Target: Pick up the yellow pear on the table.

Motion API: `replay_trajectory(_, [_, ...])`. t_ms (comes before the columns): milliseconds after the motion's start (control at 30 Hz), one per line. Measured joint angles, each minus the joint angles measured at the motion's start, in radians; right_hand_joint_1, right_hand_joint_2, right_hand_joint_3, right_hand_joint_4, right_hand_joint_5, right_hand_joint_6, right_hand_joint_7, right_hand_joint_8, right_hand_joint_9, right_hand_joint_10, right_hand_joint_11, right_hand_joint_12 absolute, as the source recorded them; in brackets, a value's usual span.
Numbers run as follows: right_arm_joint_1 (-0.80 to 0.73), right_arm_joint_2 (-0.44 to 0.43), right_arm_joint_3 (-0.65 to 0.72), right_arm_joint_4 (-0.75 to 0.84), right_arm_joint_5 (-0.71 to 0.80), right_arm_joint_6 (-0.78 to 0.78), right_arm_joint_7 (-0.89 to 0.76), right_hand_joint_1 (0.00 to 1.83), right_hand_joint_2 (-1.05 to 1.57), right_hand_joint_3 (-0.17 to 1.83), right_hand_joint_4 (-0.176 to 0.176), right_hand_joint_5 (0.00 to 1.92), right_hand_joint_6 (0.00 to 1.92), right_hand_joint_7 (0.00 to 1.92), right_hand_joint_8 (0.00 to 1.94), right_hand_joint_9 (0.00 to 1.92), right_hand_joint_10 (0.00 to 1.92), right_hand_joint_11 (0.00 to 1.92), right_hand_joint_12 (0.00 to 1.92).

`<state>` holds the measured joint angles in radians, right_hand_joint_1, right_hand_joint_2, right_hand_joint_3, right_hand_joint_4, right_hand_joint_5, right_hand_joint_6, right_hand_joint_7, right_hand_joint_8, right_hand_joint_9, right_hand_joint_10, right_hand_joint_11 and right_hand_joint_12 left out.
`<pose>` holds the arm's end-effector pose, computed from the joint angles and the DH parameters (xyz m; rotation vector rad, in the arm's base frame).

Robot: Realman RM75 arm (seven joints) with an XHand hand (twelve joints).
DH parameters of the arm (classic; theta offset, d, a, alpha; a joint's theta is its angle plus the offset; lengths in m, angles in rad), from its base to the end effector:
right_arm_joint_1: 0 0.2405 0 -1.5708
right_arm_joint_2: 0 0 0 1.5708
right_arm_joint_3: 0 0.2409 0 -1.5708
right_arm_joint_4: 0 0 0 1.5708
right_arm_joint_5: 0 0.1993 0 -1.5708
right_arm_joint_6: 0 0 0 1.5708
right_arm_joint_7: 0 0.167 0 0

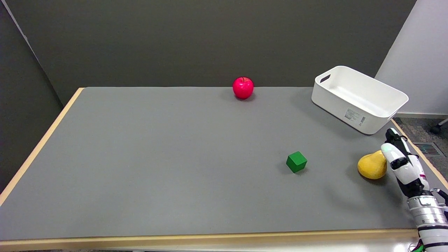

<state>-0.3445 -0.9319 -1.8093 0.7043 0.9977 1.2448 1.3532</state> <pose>-0.3293 -0.1517 0.5261 1.0449 -0.5363 1.1708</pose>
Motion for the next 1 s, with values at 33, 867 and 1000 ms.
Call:
replay_trajectory(33, [0.001,0.0,0.0,0.0,-0.002,-0.001,0.0,0.22,0.61,0.8,-0.176,0.02,0.27,0.0,0.0,0.0,0.0,0.0,0.16])
replay_trajectory(867, [0.008,-0.022,-0.027,0.014,-0.082,0.006,-0.005,0.34,0.59,0.87,-0.176,0.03,0.21,0.0,0.0,0.0,0.0,0.0,0.15])
replay_trajectory(1000, [0.008,-0.024,-0.032,0.014,-0.086,0.008,-0.006,0.45,0.62,0.87,-0.176,0.03,0.26,0.0,0.02,0.0,0.01,0.0,0.16])
